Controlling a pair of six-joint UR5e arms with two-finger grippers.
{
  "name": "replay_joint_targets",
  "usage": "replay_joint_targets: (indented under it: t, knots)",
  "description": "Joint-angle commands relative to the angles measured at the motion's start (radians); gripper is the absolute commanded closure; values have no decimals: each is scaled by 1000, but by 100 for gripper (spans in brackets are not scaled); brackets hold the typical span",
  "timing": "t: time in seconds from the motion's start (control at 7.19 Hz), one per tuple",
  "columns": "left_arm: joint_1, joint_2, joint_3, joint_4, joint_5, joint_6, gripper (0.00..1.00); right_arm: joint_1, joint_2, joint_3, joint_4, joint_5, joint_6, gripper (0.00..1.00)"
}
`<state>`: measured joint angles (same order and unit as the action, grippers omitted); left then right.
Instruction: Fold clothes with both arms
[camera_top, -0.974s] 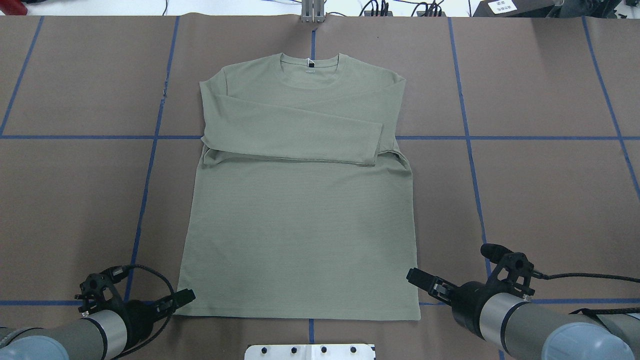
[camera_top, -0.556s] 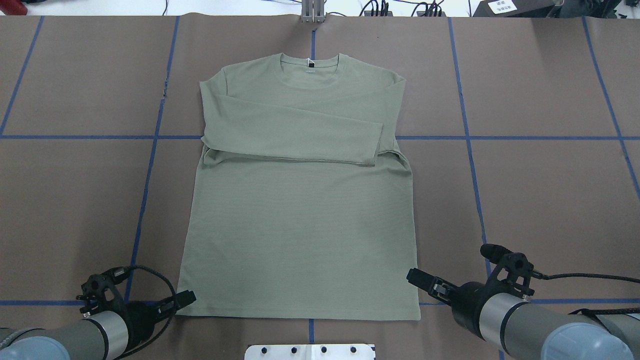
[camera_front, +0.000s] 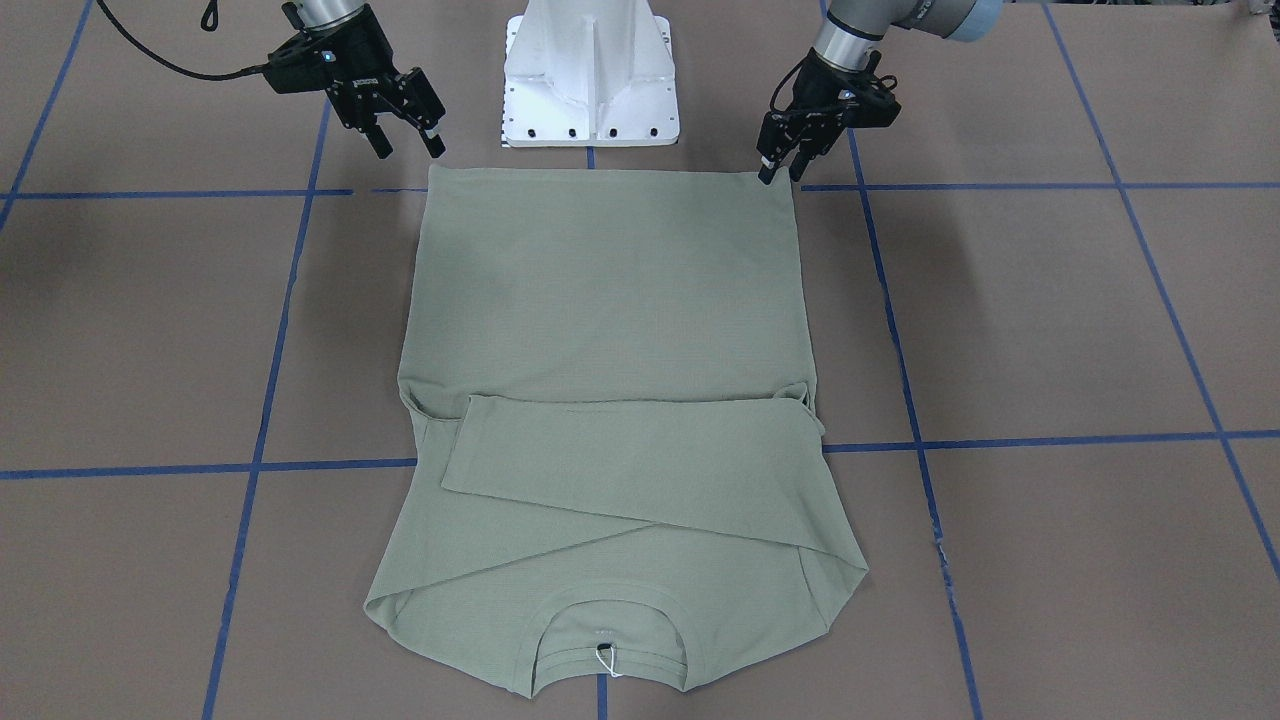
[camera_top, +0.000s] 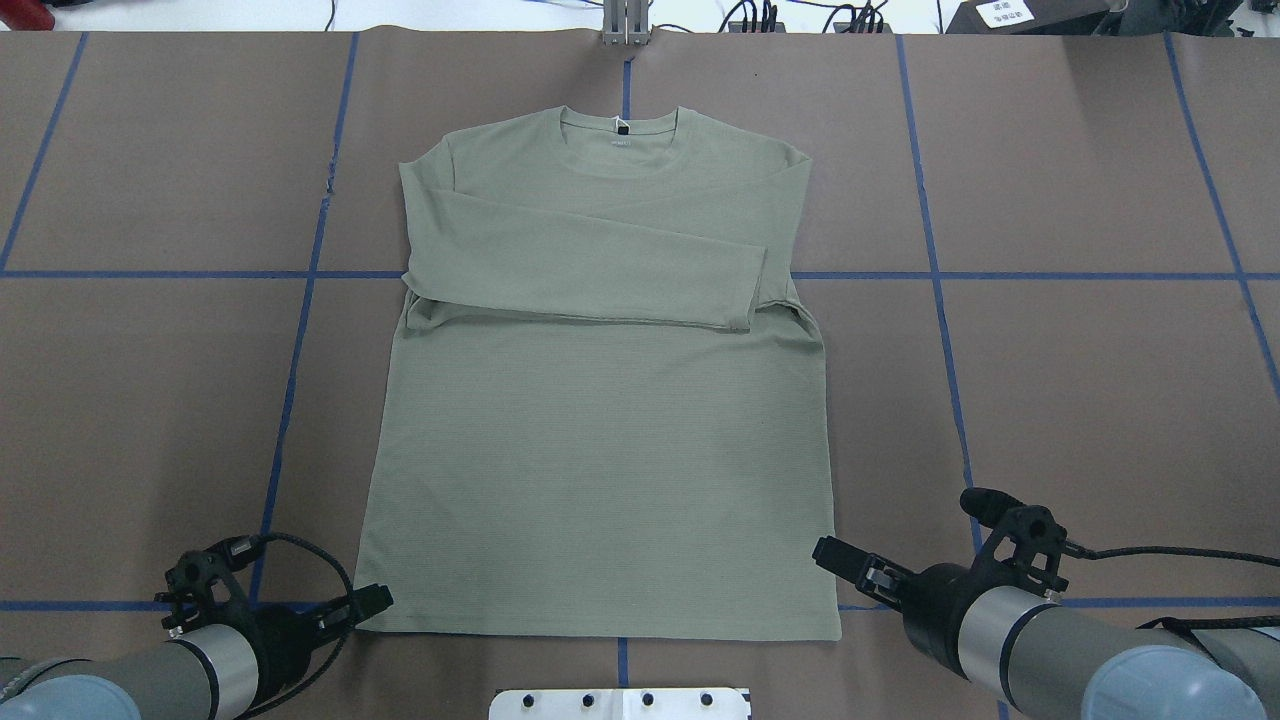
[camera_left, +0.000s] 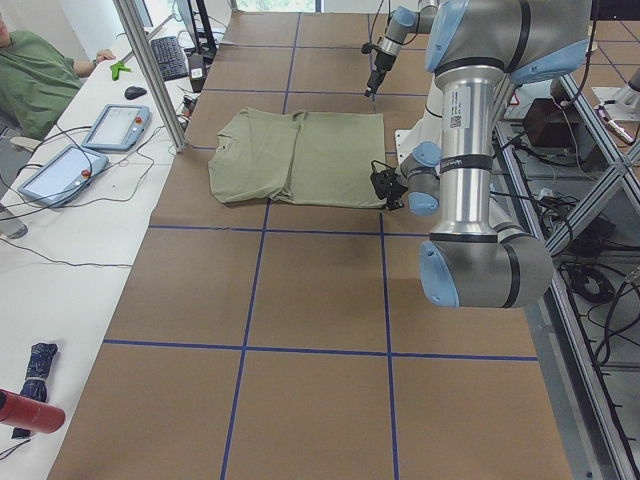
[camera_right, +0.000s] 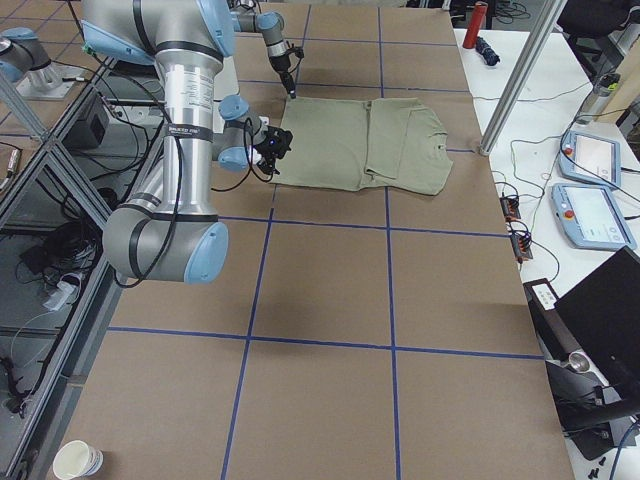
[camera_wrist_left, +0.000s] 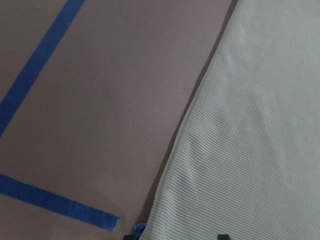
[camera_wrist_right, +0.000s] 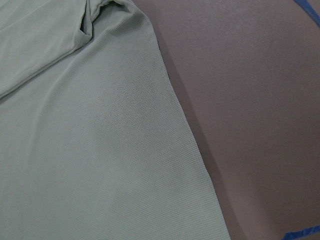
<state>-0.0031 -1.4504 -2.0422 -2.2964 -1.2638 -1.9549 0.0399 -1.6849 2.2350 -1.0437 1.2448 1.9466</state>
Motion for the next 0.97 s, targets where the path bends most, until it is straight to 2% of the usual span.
replay_joint_targets:
  t: [0.0, 0.28, 0.42, 0.7, 0.83]
  knots:
    - [12, 1, 5, 0, 0, -1, 37, 0, 1, 0, 2, 1, 0, 0]
    - [18, -1, 5, 0, 1, -2, 40, 0, 4, 0, 7, 1, 0, 0]
    - [18, -2, 5, 0, 1, -2, 46, -2, 4, 0, 7, 1, 0, 0]
    - [26, -1, 4, 0, 0, -2, 65, -2, 5, 2, 8, -1, 0, 0]
    - [26, -1, 4, 0, 0, -2, 82, -2, 5, -2, 8, -1, 0, 0]
